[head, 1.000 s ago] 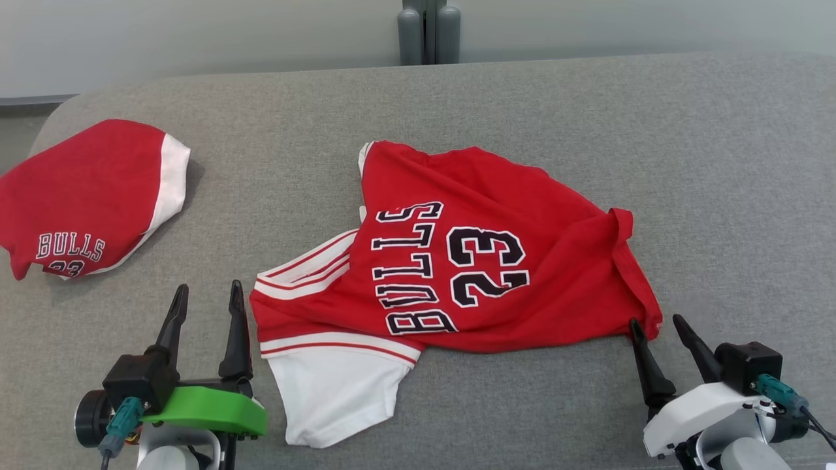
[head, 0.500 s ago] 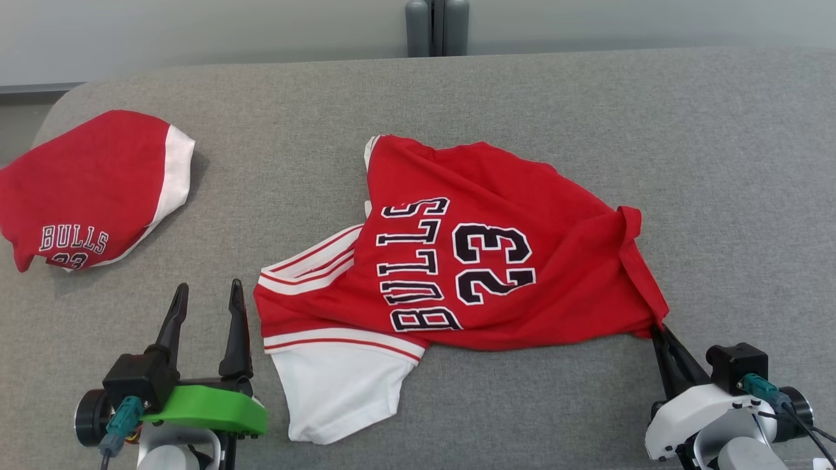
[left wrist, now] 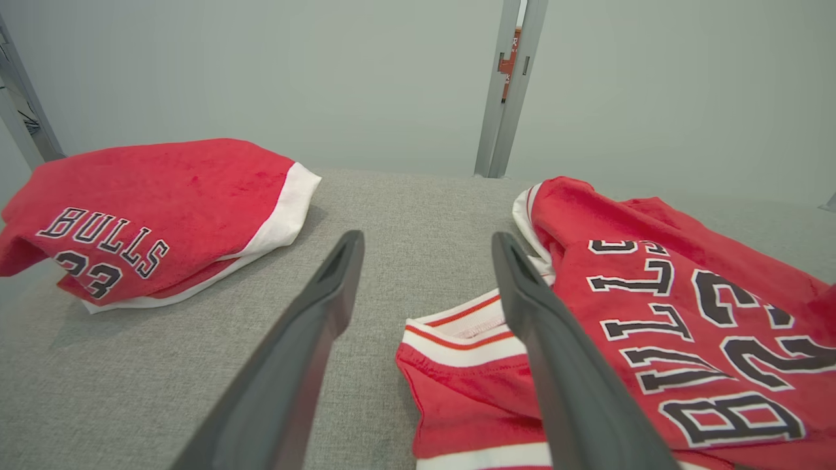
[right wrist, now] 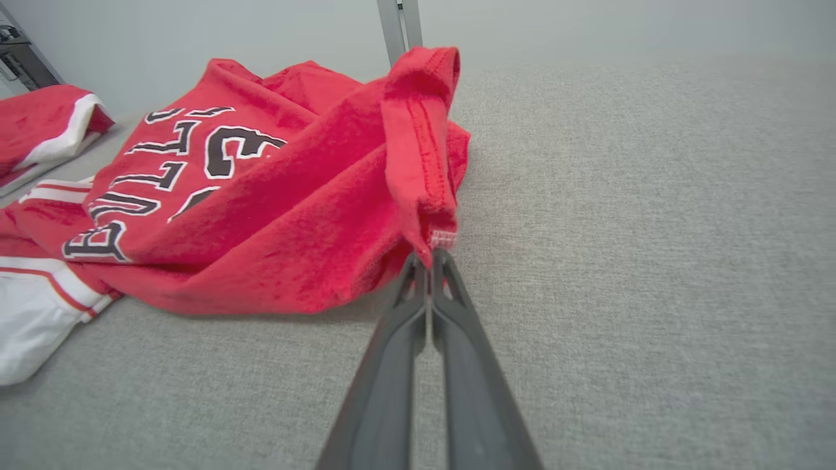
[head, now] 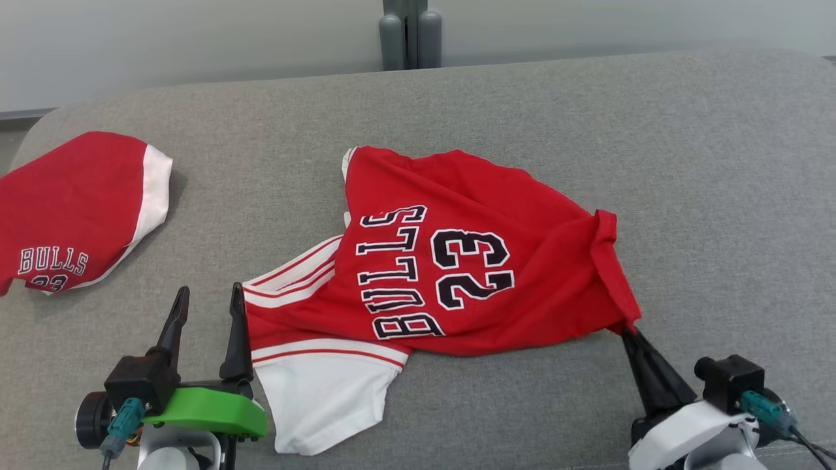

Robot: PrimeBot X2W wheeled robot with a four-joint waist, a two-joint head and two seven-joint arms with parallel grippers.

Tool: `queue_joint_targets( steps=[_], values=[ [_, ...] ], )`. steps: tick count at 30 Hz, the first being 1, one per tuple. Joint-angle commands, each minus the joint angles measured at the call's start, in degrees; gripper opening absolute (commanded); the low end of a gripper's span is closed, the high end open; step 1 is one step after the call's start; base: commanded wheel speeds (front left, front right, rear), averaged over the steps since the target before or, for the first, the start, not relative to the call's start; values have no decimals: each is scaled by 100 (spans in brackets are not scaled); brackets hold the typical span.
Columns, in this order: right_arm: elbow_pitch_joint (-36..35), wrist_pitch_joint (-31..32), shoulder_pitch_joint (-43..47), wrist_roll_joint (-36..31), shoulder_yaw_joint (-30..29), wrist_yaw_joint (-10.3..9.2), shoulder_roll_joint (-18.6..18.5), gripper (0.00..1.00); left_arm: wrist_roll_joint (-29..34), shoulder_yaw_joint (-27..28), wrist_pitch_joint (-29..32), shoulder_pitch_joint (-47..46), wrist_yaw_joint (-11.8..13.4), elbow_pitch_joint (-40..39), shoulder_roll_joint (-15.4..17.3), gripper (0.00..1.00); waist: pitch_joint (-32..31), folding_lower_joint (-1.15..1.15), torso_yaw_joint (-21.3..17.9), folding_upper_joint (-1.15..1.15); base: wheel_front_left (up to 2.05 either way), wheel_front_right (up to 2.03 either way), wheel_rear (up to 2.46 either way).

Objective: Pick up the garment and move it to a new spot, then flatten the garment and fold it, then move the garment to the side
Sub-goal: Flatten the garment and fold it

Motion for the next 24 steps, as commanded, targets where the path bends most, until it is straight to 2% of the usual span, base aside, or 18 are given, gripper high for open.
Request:
queue_joint_targets(
  steps=[1,13,16,18,22,23,24],
  values=[
    [-151,-17,136,226,225,-7,-102,0,-3,15,-19,85,-3,4,7,100,-34,0,-60,0,0,0,0],
    [-957,150,614,2186,1539,-8,-1391,0,25,32,-19,147,-25,9,8,100,-72,0,-199,0,0,0,0],
    [-900,66,598,2670,1420,-8,-1547,0,34,45,-19,161,-33,-7,8,100,-64,0,-210,0,0,0,0],
    [-687,26,531,2587,1323,-9,-1698,0,41,46,-19,160,-40,-7,8,100,-55,0,-205,0,0,0,0],
    [-370,-11,382,2529,1252,-8,-1635,0,46,42,-19,121,-49,22,8,100,-57,0,-175,0,0,0,0],
    [-294,-14,368,2518,1248,-8,-1594,3,50,47,-19,106,-49,26,8,100,-60,0,-163,0,0,0,0],
    [-212,-12,342,2439,1213,-8,-1575,22,51,52,-19,97,-49,28,8,100,-63,0,-153,0,0,0,0]
  ],
)
